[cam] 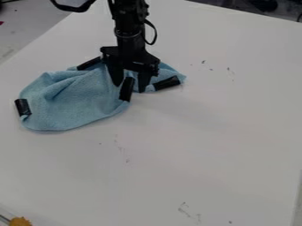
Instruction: Unfold the cloth from center to bottom right
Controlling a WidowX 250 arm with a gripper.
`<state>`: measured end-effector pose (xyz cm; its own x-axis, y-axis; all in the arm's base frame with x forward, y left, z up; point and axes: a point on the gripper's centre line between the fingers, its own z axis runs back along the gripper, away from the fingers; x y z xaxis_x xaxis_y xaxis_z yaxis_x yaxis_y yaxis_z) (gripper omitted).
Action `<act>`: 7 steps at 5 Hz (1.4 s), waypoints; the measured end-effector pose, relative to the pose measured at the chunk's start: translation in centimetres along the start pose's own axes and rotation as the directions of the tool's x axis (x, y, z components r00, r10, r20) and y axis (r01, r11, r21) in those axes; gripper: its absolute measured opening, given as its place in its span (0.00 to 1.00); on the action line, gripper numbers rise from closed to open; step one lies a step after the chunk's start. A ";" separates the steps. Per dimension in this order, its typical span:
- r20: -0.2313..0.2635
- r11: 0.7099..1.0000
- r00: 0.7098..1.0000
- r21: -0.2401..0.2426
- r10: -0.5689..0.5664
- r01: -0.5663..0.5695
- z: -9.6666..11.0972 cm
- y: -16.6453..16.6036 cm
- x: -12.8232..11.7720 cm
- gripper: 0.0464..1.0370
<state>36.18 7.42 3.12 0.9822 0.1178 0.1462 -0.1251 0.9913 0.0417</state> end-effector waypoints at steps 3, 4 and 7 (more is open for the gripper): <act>-0.031 0.999 1.000 -0.052 -0.001 -0.001 -2.1 0.3 -0.5 0.58; -0.024 0.998 1.000 -0.066 -0.017 0.015 -2.1 0.2 -0.2 0.87; -0.004 0.996 1.000 -0.084 0.005 -0.006 -2.5 1.1 -0.1 0.35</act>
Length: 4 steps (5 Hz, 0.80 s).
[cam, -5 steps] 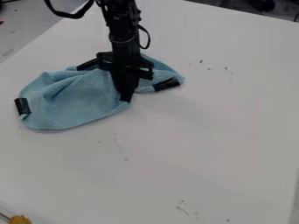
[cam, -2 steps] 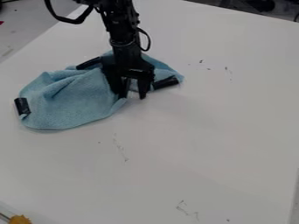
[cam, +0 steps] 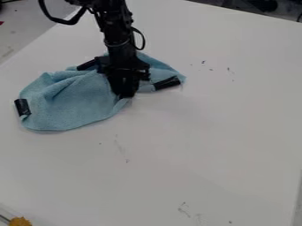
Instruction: Unfold the cloth from center to bottom right
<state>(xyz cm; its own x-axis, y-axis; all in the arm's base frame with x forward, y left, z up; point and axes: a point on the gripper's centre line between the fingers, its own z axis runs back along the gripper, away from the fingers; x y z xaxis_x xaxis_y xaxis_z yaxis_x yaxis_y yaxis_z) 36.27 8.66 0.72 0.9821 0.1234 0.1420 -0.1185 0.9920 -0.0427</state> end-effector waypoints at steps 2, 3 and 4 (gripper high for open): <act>-0.025 0.992 0.999 0.118 -0.046 0.048 2.3 -0.8 -0.5 0.04; 0.015 0.976 0.996 0.204 -0.087 0.082 6.3 -2.3 -0.1 0.04; 0.002 0.977 0.998 0.207 -0.062 0.060 7.6 -3.9 -1.5 0.04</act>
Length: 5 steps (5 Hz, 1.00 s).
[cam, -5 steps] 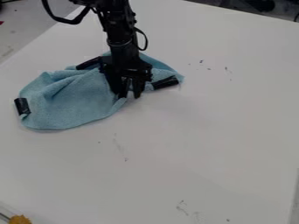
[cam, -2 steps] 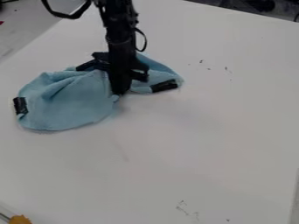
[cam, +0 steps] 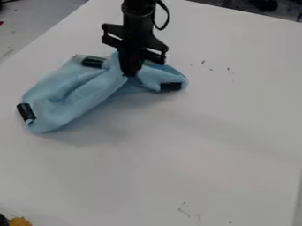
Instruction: Unfold the cloth from center to bottom right
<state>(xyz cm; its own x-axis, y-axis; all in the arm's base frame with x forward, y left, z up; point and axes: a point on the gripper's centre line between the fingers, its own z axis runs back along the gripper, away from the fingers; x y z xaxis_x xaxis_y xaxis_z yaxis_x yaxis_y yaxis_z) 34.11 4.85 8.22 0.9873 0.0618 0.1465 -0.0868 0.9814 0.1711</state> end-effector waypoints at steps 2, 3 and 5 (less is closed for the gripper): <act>-0.018 0.992 0.996 -0.088 0.089 -0.090 2.0 -2.8 -4.0 0.04; -0.006 0.991 0.994 -0.085 0.106 -0.106 3.1 -4.3 -6.2 0.04; 0.057 0.998 0.998 -0.060 -0.006 0.009 3.6 -5.5 -9.5 0.04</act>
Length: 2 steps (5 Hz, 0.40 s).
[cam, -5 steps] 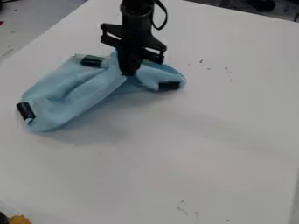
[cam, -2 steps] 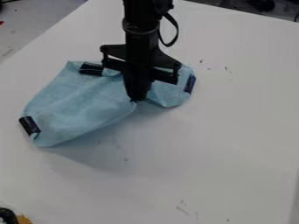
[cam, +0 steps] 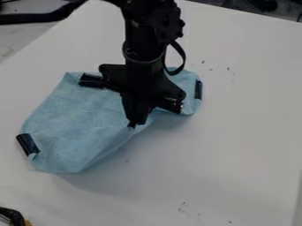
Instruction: Unfold the cloth from center to bottom right
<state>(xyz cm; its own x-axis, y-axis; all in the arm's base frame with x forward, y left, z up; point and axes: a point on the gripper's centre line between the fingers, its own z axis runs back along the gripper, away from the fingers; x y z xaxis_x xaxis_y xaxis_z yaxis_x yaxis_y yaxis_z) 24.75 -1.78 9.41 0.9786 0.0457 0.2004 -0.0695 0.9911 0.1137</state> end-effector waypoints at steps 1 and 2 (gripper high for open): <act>0.007 0.994 0.995 -0.039 -0.097 0.097 0.4 -0.2 -0.9 0.04; -0.005 0.980 0.984 -0.089 -0.179 0.178 0.4 0.0 -2.3 0.04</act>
<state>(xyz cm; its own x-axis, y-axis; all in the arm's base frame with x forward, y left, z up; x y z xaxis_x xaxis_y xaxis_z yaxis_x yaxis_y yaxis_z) 22.42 -1.93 9.30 0.9762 -0.1317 0.1720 0.1229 0.9905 0.0609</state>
